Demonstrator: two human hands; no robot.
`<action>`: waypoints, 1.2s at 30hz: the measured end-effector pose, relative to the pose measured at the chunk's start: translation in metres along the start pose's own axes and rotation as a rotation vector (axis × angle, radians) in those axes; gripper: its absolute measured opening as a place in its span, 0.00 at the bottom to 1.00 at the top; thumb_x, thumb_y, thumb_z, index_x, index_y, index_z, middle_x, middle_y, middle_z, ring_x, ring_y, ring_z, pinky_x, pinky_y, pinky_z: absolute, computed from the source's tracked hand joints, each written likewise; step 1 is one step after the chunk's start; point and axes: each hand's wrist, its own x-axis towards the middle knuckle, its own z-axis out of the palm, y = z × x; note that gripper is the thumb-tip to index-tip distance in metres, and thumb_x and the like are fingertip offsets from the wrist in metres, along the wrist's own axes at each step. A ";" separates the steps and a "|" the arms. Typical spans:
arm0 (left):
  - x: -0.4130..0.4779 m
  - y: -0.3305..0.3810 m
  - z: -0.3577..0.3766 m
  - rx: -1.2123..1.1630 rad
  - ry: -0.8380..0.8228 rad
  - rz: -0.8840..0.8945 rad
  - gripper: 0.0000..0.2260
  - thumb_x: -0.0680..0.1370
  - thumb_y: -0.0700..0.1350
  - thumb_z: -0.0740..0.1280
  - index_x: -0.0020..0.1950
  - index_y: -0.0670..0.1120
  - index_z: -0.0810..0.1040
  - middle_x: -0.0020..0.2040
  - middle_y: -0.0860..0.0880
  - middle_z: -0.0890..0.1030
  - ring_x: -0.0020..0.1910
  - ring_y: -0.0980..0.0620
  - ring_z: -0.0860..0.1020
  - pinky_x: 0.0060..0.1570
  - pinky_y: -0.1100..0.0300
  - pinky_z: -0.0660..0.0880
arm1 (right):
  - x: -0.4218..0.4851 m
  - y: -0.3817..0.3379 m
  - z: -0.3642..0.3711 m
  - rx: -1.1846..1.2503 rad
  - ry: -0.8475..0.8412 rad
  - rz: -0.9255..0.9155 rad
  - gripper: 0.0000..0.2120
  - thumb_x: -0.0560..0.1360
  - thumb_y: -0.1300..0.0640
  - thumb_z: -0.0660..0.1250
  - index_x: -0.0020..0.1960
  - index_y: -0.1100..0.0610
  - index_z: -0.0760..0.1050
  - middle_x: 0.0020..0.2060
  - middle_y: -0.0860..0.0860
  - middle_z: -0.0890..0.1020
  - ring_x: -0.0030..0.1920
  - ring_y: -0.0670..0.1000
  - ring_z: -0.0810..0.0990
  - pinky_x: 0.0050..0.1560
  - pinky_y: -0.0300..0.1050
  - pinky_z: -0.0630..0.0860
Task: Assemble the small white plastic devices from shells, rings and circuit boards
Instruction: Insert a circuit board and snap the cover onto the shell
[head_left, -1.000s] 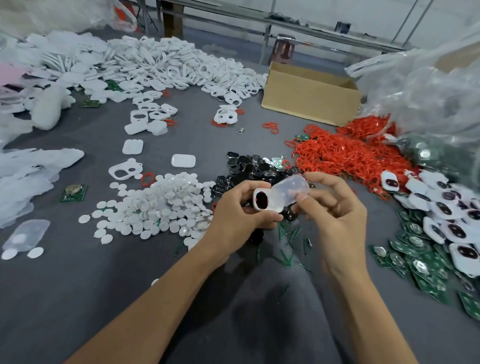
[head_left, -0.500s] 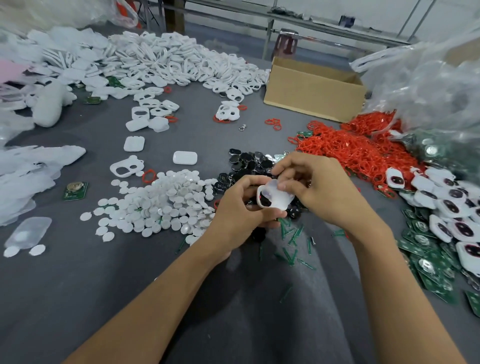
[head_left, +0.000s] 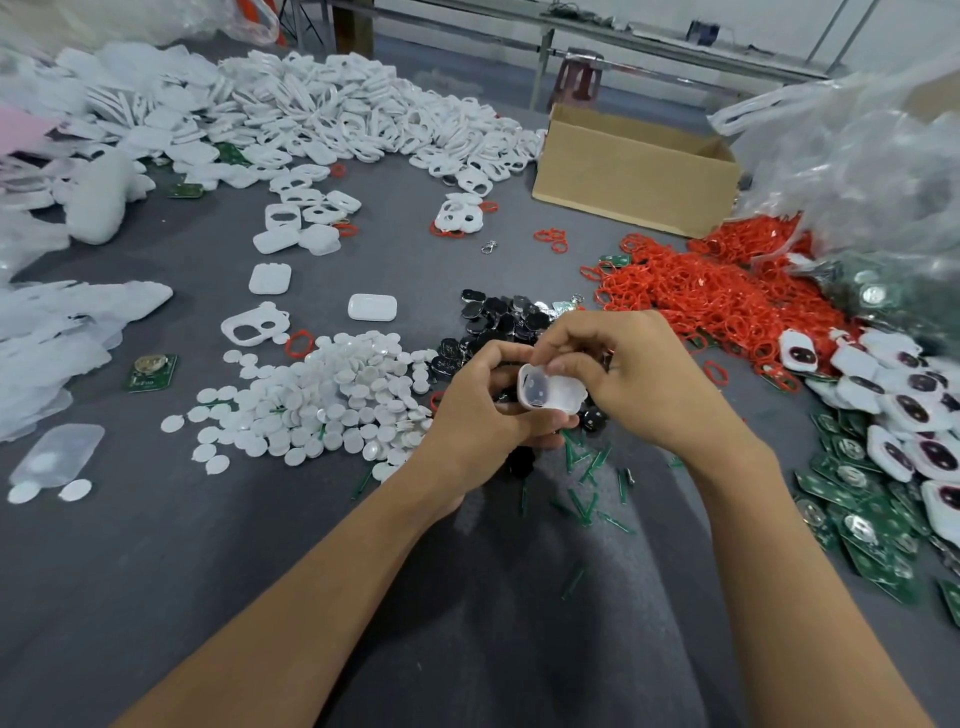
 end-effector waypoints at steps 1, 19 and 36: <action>0.000 0.000 0.000 0.002 -0.003 0.000 0.20 0.70 0.30 0.74 0.57 0.43 0.73 0.53 0.40 0.83 0.48 0.39 0.84 0.43 0.51 0.83 | 0.000 0.001 0.000 0.005 -0.002 0.000 0.08 0.72 0.68 0.68 0.43 0.57 0.82 0.36 0.52 0.84 0.38 0.54 0.80 0.40 0.49 0.73; -0.004 0.005 0.002 -0.011 -0.017 -0.008 0.21 0.70 0.28 0.73 0.60 0.39 0.72 0.54 0.39 0.82 0.49 0.37 0.83 0.44 0.52 0.83 | 0.000 0.005 0.001 0.036 0.017 0.000 0.11 0.72 0.70 0.67 0.42 0.55 0.81 0.37 0.52 0.84 0.40 0.53 0.81 0.42 0.52 0.75; -0.003 0.003 0.000 -0.041 0.019 0.003 0.20 0.71 0.29 0.73 0.59 0.39 0.73 0.52 0.40 0.83 0.44 0.42 0.85 0.40 0.56 0.82 | -0.001 0.004 0.005 -0.035 0.023 -0.021 0.07 0.73 0.64 0.70 0.49 0.56 0.82 0.38 0.49 0.84 0.39 0.44 0.80 0.43 0.40 0.75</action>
